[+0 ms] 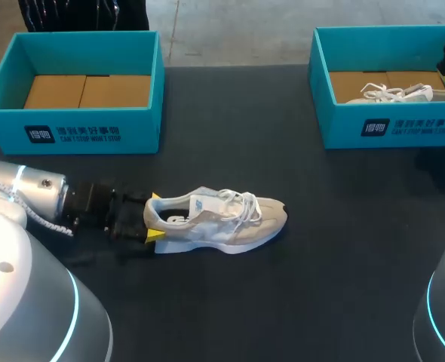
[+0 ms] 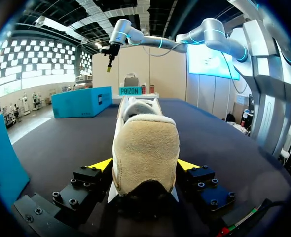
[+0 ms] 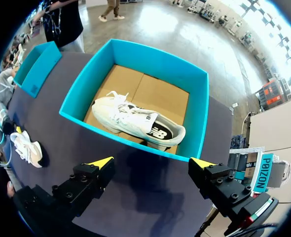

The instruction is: Take the shoe out of the shoebox, open the shoe tongue, remove and reinsert the insole, then place the shoe into the shoebox

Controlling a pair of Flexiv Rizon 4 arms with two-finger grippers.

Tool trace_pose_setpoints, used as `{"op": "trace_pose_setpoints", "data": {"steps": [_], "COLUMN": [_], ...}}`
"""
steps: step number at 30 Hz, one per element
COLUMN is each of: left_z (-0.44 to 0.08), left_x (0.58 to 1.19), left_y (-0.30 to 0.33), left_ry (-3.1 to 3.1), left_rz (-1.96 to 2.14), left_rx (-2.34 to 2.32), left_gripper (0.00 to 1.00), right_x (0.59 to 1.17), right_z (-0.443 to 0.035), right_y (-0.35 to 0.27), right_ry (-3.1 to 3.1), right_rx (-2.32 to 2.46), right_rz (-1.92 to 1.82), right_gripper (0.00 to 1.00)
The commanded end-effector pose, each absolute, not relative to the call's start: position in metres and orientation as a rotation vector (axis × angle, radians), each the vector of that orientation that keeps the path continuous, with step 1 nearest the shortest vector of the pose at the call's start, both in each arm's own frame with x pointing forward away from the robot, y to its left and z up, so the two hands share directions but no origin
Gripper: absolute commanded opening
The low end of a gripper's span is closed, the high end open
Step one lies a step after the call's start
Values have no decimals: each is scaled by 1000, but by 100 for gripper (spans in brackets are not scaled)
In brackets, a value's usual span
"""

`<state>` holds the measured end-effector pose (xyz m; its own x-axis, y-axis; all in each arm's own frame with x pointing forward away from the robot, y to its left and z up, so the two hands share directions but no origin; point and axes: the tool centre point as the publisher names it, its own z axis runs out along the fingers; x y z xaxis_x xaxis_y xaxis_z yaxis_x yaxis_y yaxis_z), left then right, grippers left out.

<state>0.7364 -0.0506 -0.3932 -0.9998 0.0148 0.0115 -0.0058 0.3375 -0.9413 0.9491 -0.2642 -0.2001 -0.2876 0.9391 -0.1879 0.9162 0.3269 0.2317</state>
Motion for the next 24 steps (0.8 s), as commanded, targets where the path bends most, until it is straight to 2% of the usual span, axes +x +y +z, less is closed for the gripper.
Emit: {"op": "trace_pose_setpoints", "data": {"steps": [1,4,5,6,7,8,24], "left_z": [-394,-394,-394,-394,-394,-394,-409], "left_x": [733,733,733,734,734,734,735], "left_y": [-51,-52,-52,-52,-51,-51,-44], "left_ry": [-2582,-2575,-2574,-2572,-2568,-2566,-2616], "left_rz": [1818,1823,1824,1826,1829,1830,1744], "left_rx": [11,-1,0,2,3,3,5], "left_gripper": [0,0,15,47,93,100,100], "right_x": [949,949,949,949,949,949,949], "right_z": [-200,-200,-200,-200,-200,-200,-200], "right_y": [-264,-264,-264,-264,-264,-264,-264], "right_ry": [2309,2309,2309,2309,2309,2309,2309], "right_rx": [1666,1666,1666,1666,1666,1666,1666], "right_rz": [114,114,114,114,114,114,114], "right_gripper": [100,100,100,100,100,100,100]}}
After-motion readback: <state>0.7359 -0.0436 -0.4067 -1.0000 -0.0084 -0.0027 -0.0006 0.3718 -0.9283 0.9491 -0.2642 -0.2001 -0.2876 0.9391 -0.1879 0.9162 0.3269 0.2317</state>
